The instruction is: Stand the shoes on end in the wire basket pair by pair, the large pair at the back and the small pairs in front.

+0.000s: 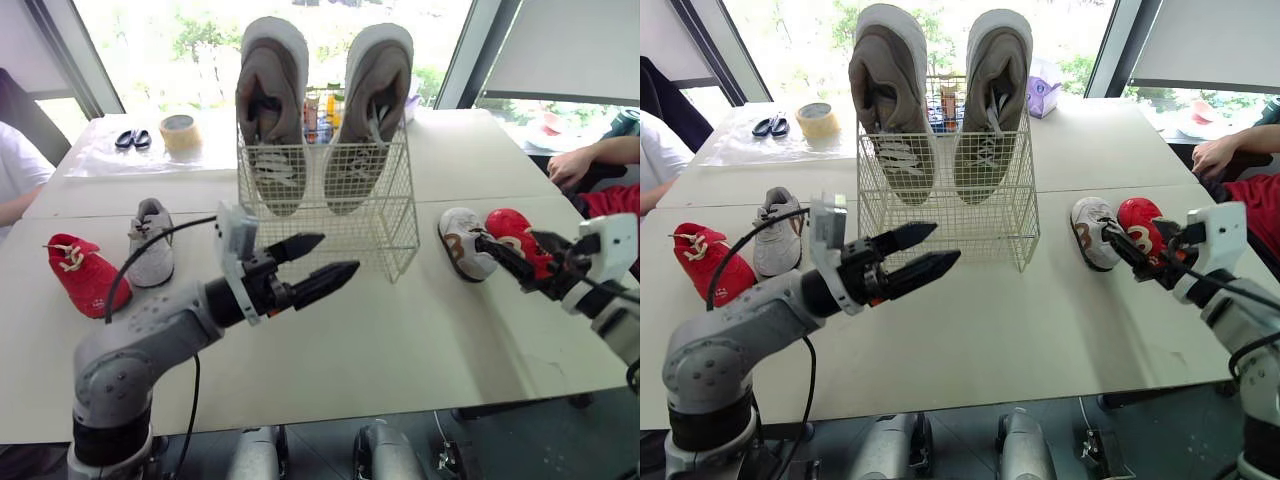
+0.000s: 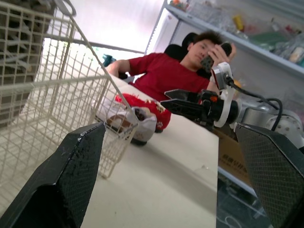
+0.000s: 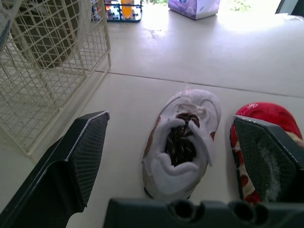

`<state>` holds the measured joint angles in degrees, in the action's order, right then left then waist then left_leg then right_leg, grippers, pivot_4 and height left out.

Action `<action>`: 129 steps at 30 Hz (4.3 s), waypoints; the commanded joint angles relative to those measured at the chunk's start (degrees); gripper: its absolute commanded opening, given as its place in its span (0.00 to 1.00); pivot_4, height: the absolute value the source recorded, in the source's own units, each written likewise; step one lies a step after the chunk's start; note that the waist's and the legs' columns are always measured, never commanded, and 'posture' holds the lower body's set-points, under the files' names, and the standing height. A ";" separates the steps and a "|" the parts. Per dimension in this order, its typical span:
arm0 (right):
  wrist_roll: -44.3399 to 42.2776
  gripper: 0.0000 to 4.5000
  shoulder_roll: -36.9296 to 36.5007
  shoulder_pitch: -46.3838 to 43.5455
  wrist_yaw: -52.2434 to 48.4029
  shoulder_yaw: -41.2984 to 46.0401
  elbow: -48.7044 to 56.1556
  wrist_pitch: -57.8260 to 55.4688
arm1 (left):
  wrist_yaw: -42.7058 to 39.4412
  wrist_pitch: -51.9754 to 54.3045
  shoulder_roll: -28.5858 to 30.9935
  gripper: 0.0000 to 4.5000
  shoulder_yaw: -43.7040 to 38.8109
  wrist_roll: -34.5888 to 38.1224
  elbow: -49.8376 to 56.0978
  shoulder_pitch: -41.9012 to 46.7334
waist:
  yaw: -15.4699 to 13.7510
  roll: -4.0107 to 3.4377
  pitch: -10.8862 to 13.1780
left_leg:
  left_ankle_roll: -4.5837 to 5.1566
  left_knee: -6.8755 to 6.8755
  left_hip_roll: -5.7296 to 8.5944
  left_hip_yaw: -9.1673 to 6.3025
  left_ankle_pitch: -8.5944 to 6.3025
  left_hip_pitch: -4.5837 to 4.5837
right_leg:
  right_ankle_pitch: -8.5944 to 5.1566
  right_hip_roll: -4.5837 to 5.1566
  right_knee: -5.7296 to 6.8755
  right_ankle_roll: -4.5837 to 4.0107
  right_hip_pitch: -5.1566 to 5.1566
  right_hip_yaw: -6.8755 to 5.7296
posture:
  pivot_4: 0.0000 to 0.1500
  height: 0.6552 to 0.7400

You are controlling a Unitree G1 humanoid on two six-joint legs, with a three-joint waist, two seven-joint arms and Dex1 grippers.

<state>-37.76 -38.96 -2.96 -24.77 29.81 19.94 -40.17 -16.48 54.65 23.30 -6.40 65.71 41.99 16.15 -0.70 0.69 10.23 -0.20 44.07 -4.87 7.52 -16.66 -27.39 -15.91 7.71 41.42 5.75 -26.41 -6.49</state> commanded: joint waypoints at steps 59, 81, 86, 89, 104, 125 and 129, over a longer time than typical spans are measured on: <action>14.10 0.36 -15.04 -67.30 -35.86 -27.19 -15.91 32.25 | -46.48 5.25 25.44 1.00 -2.39 2.50 -63.77 55.56 | 1.36 -0.76 0.33 | -0.12 -0.32 0.04 0.20 0.06 -0.29 | -0.11 -0.01 -0.13 -0.01 -0.41 0.05 | 1.00 0.15; 14.49 0.35 -7.28 -63.75 -39.57 -29.61 -8.78 31.05 | -60.53 10.18 15.79 0.48 -0.43 -9.32 -66.41 59.92 | 1.57 -0.77 0.33 | -0.13 -0.30 0.00 0.19 0.07 -0.24 | -0.11 -0.02 0.02 -0.01 -0.45 0.05 | 1.00 0.15; 8.76 0.53 -7.47 -61.04 -34.19 -24.59 -6.54 19.66 | -54.13 12.22 14.75 0.09 -6.38 -5.91 -62.29 56.58 | 1.42 -0.77 0.33 | -0.12 -0.29 0.00 0.18 0.07 -0.25 | -0.11 -0.02 0.02 -0.02 -0.44 0.06 | 1.00 0.15; 1.91 0.84 -4.42 -56.10 -22.58 -15.32 -7.12 9.99 | -45.09 13.50 11.67 0.09 -13.88 -0.55 -58.10 52.91 | 1.31 -0.71 0.30 | -0.12 -0.22 -0.02 0.11 0.07 -0.20 | -0.11 -0.01 0.02 -0.02 -0.32 0.04 | 1.00 0.15; -45.27 0.99 35.72 -47.66 21.40 -13.00 3.05 6.68 | 0.84 -6.02 -14.94 0.09 -22.05 19.06 -32.97 42.60 | 1.33 -0.70 0.28 | -0.08 -0.11 0.02 -0.03 0.05 -0.15 | -0.09 0.00 0.18 -0.03 -0.25 0.01 | 1.00 0.15; -39.40 0.88 33.03 -53.53 19.71 -16.86 -0.02 11.85 | 3.31 -9.68 -13.97 0.09 -12.24 22.44 -29.84 33.58 | 1.38 -0.69 0.27 | 0.05 -0.06 0.03 -0.04 -0.03 -0.25 | -0.09 -0.02 0.08 -0.03 -0.26 -0.01 | 1.00 0.15; -39.10 0.47 32.93 -53.59 19.40 -17.43 -0.08 11.39 | 2.22 -10.17 -13.21 0.09 -11.07 21.37 -29.56 33.09 | 1.38 -0.69 0.27 | 0.05 -0.07 0.03 -0.04 -0.03 -0.25 | -0.09 -0.03 0.07 -0.03 -0.26 -0.02 | 1.00 0.15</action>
<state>-76.53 -5.70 -54.43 -4.66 12.76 18.03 -29.37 -13.79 45.46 9.36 -18.57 87.77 11.06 49.63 0.68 -0.01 10.50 -0.15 43.99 -4.84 7.48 -16.69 -27.64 -16.00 7.69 41.48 5.72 -26.67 -6.51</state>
